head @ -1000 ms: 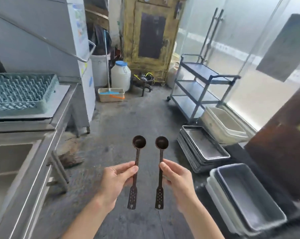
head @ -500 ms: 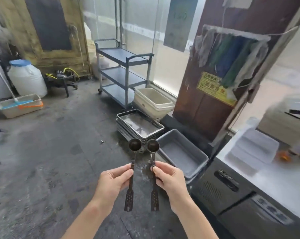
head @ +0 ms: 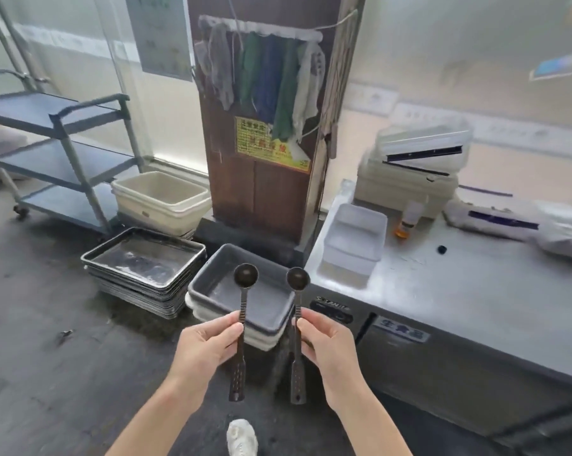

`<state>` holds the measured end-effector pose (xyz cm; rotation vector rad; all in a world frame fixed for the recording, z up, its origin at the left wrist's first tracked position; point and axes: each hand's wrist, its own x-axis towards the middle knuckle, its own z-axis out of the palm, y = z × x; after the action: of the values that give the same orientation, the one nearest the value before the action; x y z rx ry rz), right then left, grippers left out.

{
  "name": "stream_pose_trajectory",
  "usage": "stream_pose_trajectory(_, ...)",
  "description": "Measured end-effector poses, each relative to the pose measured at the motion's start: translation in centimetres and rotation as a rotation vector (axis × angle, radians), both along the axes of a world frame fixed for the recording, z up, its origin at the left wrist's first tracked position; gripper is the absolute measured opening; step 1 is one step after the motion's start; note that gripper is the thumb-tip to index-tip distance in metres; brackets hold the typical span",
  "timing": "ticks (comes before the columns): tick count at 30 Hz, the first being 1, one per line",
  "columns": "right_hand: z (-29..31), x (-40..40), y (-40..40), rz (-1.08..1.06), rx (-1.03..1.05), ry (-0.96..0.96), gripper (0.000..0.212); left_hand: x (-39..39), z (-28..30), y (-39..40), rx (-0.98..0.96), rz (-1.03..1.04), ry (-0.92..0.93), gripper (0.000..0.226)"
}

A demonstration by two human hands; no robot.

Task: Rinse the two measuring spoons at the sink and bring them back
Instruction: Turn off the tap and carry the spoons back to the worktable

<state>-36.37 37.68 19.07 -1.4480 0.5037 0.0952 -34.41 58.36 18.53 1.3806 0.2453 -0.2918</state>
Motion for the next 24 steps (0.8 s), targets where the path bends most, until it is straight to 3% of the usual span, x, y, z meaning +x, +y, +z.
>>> stream_pose_trajectory(9, -0.5, 11.8, -8.6, -0.190, -0.040, 0.028, 0.018, 14.8, -1.3, -10.6, 0.016, -0.227, 0.009, 0.024)
stream_pose_trajectory(24, -2.8, 26.0, -21.1, -0.411, 0.012, 0.099, 0.019, 32.6, -2.6, -25.2, 0.118, -0.337, 0.022, 0.018)
